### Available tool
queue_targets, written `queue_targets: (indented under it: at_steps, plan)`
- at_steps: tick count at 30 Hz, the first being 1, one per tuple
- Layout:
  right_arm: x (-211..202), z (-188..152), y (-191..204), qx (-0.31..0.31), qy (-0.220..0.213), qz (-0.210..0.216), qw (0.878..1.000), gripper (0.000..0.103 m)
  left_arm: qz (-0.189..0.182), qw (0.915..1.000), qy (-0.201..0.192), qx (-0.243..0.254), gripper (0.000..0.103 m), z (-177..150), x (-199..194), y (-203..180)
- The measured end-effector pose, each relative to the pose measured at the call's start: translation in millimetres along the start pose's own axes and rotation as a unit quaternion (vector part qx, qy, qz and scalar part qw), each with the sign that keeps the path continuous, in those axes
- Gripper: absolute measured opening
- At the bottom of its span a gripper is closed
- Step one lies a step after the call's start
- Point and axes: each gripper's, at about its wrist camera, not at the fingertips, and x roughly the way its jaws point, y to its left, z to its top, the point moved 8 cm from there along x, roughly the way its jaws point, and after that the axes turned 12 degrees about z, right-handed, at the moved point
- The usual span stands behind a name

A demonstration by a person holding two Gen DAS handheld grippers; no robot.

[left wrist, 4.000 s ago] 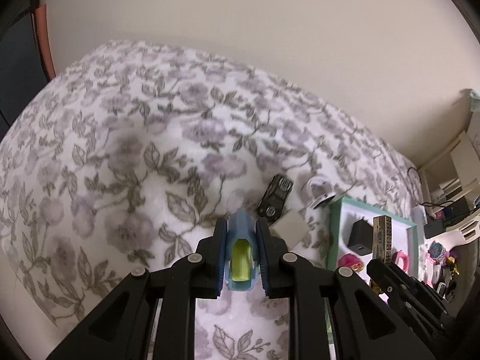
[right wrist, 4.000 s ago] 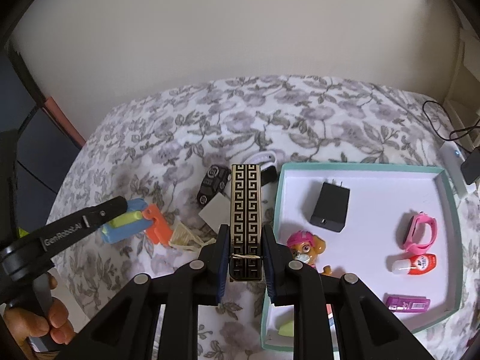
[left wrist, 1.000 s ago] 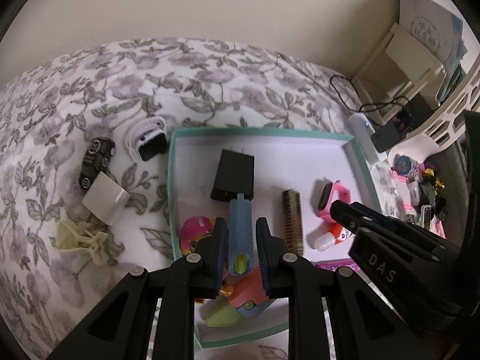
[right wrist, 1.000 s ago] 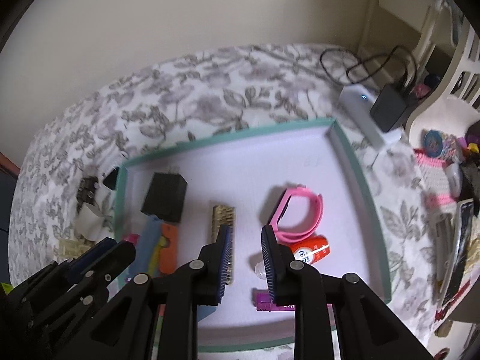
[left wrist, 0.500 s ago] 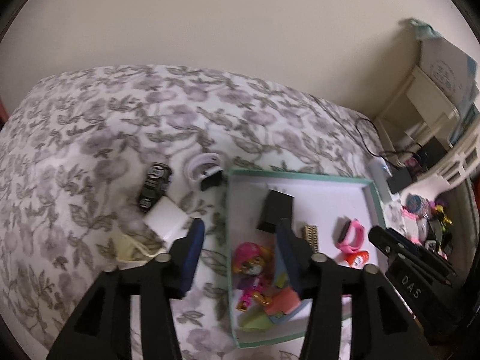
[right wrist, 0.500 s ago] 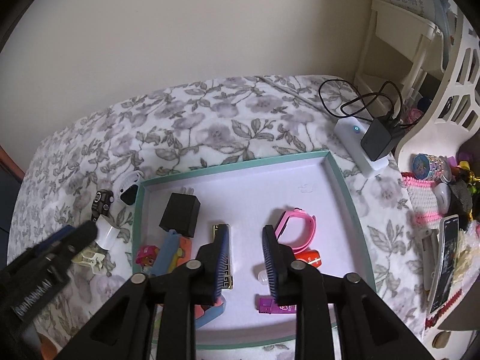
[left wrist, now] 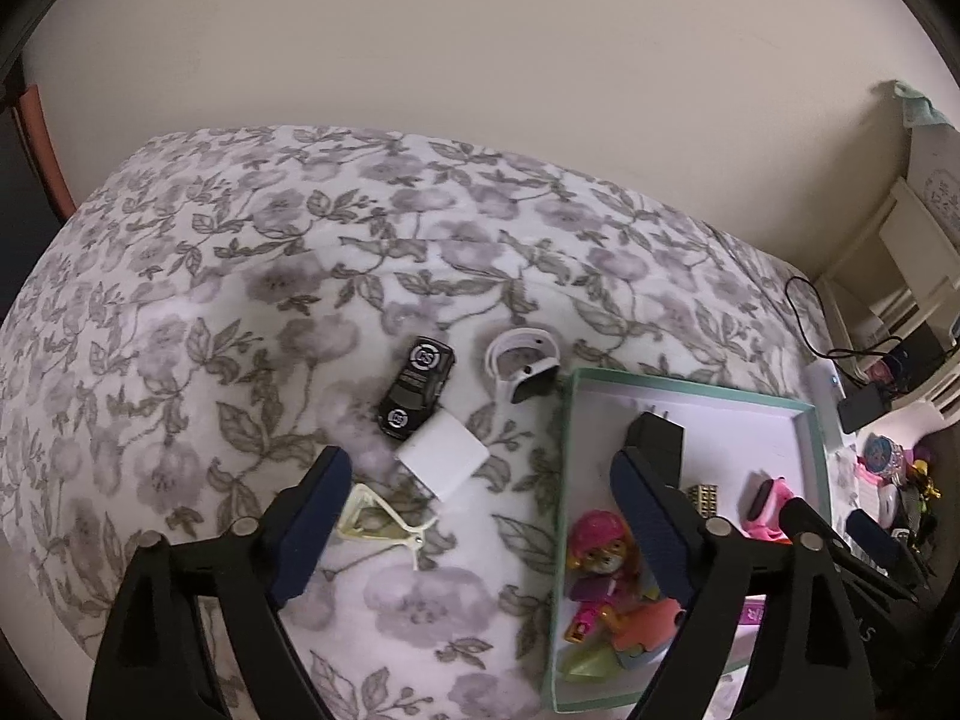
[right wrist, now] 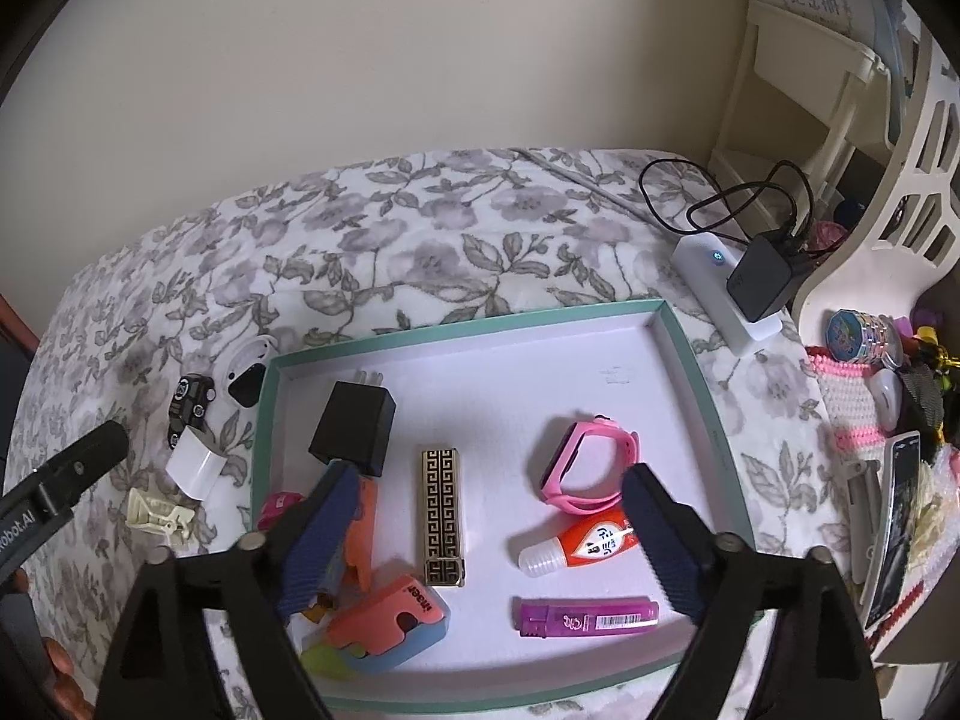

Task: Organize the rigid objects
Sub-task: 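Move both grippers back toward the cream plastic piece and white charger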

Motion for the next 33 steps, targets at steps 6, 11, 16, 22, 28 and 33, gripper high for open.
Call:
queue_targets:
  at_steps: [6, 11, 16, 22, 28, 33]
  plan:
    - [1.8, 0.3, 0.6, -0.006, -0.005, -0.007, 1.000, 0.103, 0.015, 0.9998, -0.006, -0.011, 0.097, 2.2, 3.1, 11.2]
    - [5.1, -0.4, 4.0, -0.012, -0.006, -0.005, 1.000, 0.103, 0.025, 0.9993, -0.010, -0.026, 0.100, 6.3, 4.8, 26.2]
    - [12.6, -3.5, 20.4, -0.026, -0.004, 0.021, 0.999, 0.103, 0.036, 0.9973, -0.026, -0.060, 0.100, 18.3, 1.3, 61.7]
    - [22.2, -7.5, 62.7, -0.041, 0.001, 0.079, 0.996, 0.103, 0.062, 0.9926, -0.020, -0.103, 0.100, 24.5, 5.8, 116.1]
    - [36.6, -15.9, 102.2, -0.073, 0.020, 0.103, 0.992, 0.103, 0.070, 0.9869, 0.019, -0.144, 0.100, 13.7, 21.3, 152.8]
    - [48.4, -25.1, 113.5, -0.076, 0.040, 0.108, 0.990, 0.103, 0.045, 0.9896, 0.064, -0.121, 0.100, 0.7, 41.3, 132.2]
